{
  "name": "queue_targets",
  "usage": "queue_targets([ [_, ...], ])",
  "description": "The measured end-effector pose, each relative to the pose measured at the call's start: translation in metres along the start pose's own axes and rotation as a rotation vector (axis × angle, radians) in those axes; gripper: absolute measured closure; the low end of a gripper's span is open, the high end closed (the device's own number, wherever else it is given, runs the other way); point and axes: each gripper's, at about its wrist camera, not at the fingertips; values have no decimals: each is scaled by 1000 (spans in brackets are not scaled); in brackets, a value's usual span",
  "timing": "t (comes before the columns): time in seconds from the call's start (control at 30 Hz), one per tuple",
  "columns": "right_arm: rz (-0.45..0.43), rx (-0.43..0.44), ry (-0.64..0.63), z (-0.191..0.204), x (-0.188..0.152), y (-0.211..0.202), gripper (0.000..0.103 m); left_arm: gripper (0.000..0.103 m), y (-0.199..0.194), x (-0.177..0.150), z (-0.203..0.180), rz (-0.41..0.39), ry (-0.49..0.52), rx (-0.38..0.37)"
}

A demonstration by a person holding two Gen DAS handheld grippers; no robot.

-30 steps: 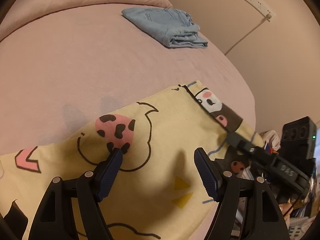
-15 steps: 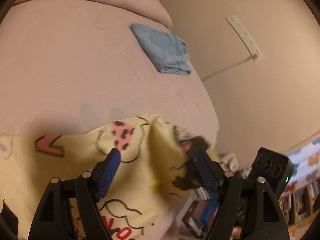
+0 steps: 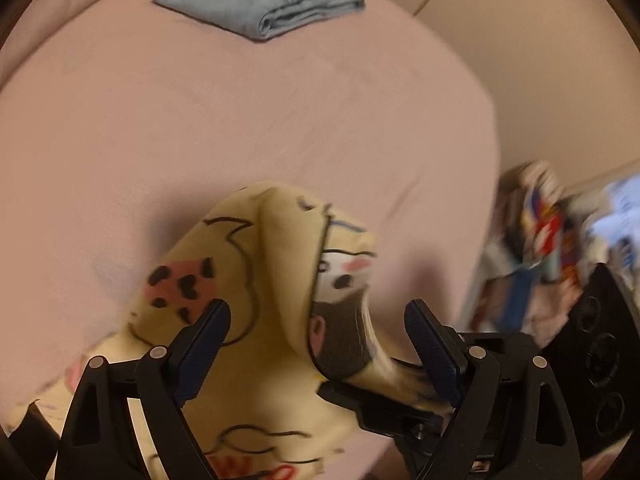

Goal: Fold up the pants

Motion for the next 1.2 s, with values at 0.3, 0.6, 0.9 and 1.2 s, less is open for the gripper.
queue_targets([
  [0.3,20,23,-8,0,-9,15,95,22,-34,-17,29,-154,-175,-76],
  [0.6,-42,38,132,3,36,8,95,22,-84,-150,118,-342,-505,-61],
  [0.9,141,47,-446,186,8,68,95,22,-111,-273,200,-480,-782,-158],
  [1.2,220,-95,-843,266,-130,140,66,22,-100,-320,212,-498,-840,-161],
])
Point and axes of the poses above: each gripper's, at about its wrist camera, not at the fingertips, and y roughly the way its jaws point, z to its left, x to its top, and after that the axes turned 3 degrees about y, right-handed
